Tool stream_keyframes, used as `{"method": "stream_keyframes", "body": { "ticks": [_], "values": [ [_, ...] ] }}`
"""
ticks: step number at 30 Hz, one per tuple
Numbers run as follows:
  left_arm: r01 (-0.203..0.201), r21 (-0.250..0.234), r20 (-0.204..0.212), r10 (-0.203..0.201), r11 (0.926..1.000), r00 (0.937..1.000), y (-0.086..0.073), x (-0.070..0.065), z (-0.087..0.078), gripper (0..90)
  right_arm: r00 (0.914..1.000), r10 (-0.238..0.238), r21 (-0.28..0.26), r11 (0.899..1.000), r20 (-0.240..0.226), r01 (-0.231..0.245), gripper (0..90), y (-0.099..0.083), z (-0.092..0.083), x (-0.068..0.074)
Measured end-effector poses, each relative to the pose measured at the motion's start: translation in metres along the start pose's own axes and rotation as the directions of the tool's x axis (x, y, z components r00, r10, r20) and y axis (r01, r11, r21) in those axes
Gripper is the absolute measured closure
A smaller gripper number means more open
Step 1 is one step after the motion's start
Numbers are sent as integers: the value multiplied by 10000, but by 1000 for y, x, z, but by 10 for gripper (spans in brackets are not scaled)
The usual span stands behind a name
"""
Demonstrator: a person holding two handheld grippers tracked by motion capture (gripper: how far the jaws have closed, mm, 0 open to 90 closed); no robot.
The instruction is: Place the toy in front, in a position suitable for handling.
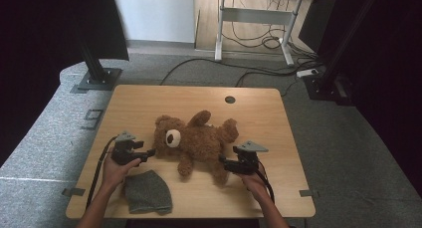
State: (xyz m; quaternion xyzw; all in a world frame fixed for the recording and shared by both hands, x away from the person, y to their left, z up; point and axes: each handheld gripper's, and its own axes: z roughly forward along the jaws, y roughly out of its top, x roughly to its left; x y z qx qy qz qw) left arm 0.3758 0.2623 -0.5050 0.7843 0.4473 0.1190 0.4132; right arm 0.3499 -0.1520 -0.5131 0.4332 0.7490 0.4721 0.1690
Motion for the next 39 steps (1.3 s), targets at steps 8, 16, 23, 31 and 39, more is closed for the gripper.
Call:
{"method": "stream_keyframes", "body": {
  "ticks": [8, 16, 23, 31, 39],
  "values": [
    [-3, 469, 464, -19, 9989, 9989, 11, 4, 28, 244, 9994, -321, 671, 9972, -160, 331, 245, -6, 15, 12],
    [-244, 727, 1519, 132, 9971, 9883, 13, 0, 44, 384, 9957, -776, 1338, 9875, -498, 836, 487, -15, 31, 17],
    [-1031, 1223, 2004, 772, 9871, 9767, 10, -18, 43, 482, 9951, -876, 1395, 9858, -449, 931, 595, -16, 28, 3],
    [-1462, 1332, 2562, 1084, 9802, 9605, 2, -38, 34, 455, 9955, -735, 1337, 9877, -591, 809, 587, -25, 4, -14],
    [-1152, 1196, 2211, 867, 9861, 9714, 3, -37, 35, 433, 9957, -662, 1277, 9890, -646, 741, 572, -25, 3, -15]
  ]
}}
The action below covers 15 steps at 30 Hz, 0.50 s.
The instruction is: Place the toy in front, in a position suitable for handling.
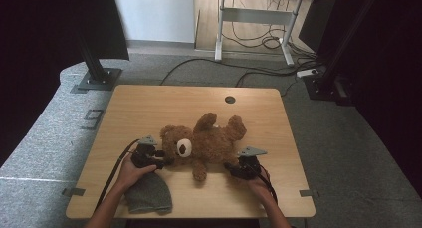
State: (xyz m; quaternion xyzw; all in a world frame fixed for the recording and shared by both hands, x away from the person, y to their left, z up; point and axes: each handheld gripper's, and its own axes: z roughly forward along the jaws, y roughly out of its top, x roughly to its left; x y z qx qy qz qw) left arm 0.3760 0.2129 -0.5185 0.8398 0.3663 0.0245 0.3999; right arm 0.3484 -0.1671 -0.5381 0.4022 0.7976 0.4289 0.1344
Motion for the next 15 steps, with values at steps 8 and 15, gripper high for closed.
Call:
{"method": "stream_keyframes", "body": {
  "ticks": [8, 15],
  "values": [
    [77, -189, -299, -83, 9998, 9995, 0, -2, -5, 395, 9999, 93, -139, 9999, 71, -92, 542, -1, -3, 1],
    [-98, -366, -1121, 56, 9993, 9937, -9, -4, -29, 327, 9989, 388, -607, 9975, 265, -372, 401, 0, -8, -2]
  ]
}}
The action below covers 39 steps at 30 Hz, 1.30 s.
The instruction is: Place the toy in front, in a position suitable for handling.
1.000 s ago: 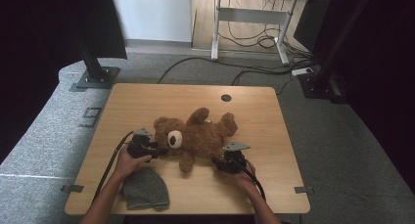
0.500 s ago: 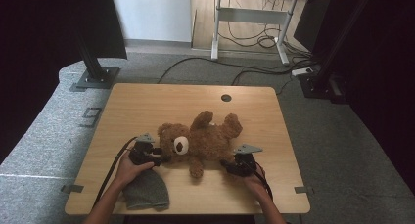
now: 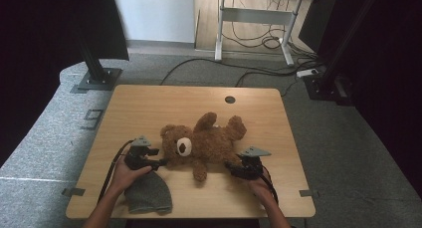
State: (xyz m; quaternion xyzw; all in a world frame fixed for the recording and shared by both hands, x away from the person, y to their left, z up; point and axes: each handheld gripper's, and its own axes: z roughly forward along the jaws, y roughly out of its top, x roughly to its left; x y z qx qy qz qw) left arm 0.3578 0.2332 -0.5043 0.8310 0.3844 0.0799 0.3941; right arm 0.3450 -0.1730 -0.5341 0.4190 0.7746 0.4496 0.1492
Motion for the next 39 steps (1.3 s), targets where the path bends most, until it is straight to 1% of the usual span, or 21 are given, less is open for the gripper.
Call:
{"method": "stream_keyframes", "body": {
  "ticks": [1, 3, 5, 6, 7, 9, 12, 15, 19, 23, 25, 27, 29, 30, 31, 32, 33, 34, 35, 37, 39],
  "values": [
    [172, -156, -185, -175, 9997, 9997, -2, 5, -9, 313, 9998, -86, -181, 9998, 192, 89, 331, 0, -3, 0],
    [478, -278, -150, -483, 9985, 9987, -5, 10, -17, 286, 9998, -40, -395, 9992, 200, 48, 291, 1, -8, -2],
    [651, -335, -107, -655, 9973, 9978, -11, 12, -24, 265, 9997, 154, -697, 9975, 210, -139, 279, 1, -14, -4],
    [651, -335, -107, -655, 9973, 9978, -11, 12, -24, 257, 9997, 154, -697, 9975, 210, -139, 279, 1, -14, -4],
    [788, -331, -93, -792, 9963, 9968, -19, 12, -30, 250, 9991, 293, -882, 9958, 319, -264, 276, 0, -20, -7],
    [929, -270, -125, -933, 9953, 9956, -27, 12, -33, 232, 9985, 368, -954, 9949, 415, -327, 275, 0, -22, -10],
    [1170, -198, -54, -1171, 9929, 9931, -39, 9, -36, 218, 9974, 554, -1021, 9935, 469, -503, 272, 0, -23, -15],
    [1283, -227, -23, -1284, 9915, 9917, -45, 4, -38, 205, 9973, 574, -1065, 9929, 467, -522, 272, 0, -23, -16],
    [1033, -115, -25, -1033, 9946, 9946, -46, -1, -39, 186, 9975, 492, -1029, 9937, 505, -438, 272, 0, -22, -15],
    [836, 141, 93, -837, 9964, 9964, -47, -3, -37, 160, 9975, 503, -1029, 9937, 503, -449, 270, 0, -22, -16],
    [796, 365, 177, -803, 9962, 9966, -49, -5, -35, 152, 9973, 516, -1021, 9937, 515, -461, 270, 0, -21, -17],
    [636, 652, 131, -646, 9958, 9978, -53, -8, -33, 144, 9973, 514, -1011, 9938, 529, -458, 269, 0, -21, -17],
    [659, 857, 147, -674, 9941, 9976, -57, -9, -30, 140, 9972, 512, -1013, 9938, 540, -456, 269, 0, -21, -17],
    [609, 988, 125, -624, 9932, 9980, -58, -10, -28, 140, 9972, 504, -1017, 9938, 549, -446, 269, 0, -21, -17],
    [609, 988, 125, -624, 9932, 9980, -58, -10, -28, 140, 9972, 496, -1017, 9939, 554, -438, 269, 0, -21, -17],
    [611, 1151, 130, -630, 9915, 9979, -59, -10, -23, 140, 9972, 484, -1017, 9939, 570, -424, 269, 0, -21, -16],
    [584, 1269, 212, -615, 9902, 9979, -60, -11, -20, 142, 9972, 484, -1029, 9938, 575, -423, 269, 0, -21, -16],
    [584, 1269, 212, -615, 9902, 9979, -60, -11, -20, 148, 9972, 484, -1029, 9938, 575, -423, 269, 0, -21, -16],
    [282, 1368, 113, -300, 9902, 9995, -60, -15, -16, 159, 9972, 470, -1026, 9939, 586, -408, 270, 0, -21, -16],
    [250, 1375, 98, -266, 9902, 9996, -59, -16, -16, 194, 9972, 470, -1015, 9940, 590, -409, 269, 0, -21, -16],
    [124, 1280, -26, -122, 9917, 9999, -59, -19, -15, 244, 9971, 478, -999, 9941, 589, -418, 269, 0, -20, -16]
  ]
}}
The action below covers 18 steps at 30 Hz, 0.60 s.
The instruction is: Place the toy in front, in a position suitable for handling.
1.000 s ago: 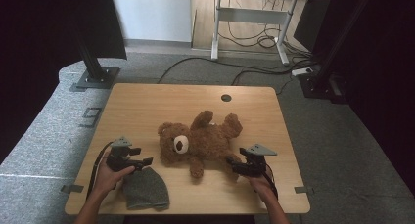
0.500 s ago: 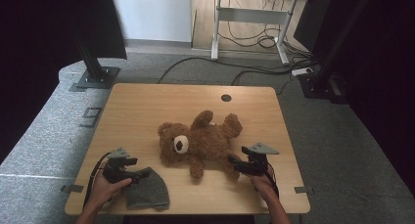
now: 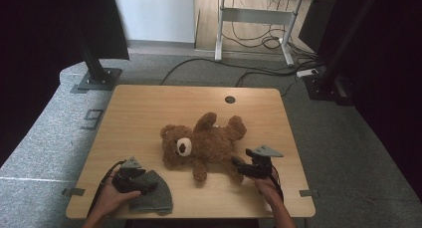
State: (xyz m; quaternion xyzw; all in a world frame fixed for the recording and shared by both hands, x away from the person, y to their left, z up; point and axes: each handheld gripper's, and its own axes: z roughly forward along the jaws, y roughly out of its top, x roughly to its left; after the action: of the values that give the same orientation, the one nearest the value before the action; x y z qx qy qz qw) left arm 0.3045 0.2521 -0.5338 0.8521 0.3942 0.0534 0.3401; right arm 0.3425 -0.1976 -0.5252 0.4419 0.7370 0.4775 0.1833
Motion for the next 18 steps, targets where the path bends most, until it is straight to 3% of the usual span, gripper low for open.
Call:
{"method": "stream_keyframes", "body": {
  "ticks": [3, 6, 8, 14, 18],
  "values": [
    [-259, -55, -79, 258, 9997, 9996, -1, -2, 0, 364, 10000, -24, 3, 10000, 17, 24, 270, 0, 0, 0],
    [-176, -110, 25, 176, 9998, 9998, 0, 0, -1, 579, 10000, -26, 6, 10000, 33, 26, 270, 0, 0, 0],
    [70, -63, 556, -67, 10000, 9984, 1, 6, 0, 662, 10000, -18, 18, 10000, 62, 18, 270, 0, 1, 0],
    [158, -179, 963, -140, 9997, 9953, 2, 12, -3, 752, 10000, -13, 29, 10000, 62, 13, 271, 0, 0, 0],
    [490, -1078, 1488, -327, 9930, 9883, 8, 17, -15, 759, 9999, -124, 17, 9999, 68, 123, 274, 1, 0, 0]
  ]
}}
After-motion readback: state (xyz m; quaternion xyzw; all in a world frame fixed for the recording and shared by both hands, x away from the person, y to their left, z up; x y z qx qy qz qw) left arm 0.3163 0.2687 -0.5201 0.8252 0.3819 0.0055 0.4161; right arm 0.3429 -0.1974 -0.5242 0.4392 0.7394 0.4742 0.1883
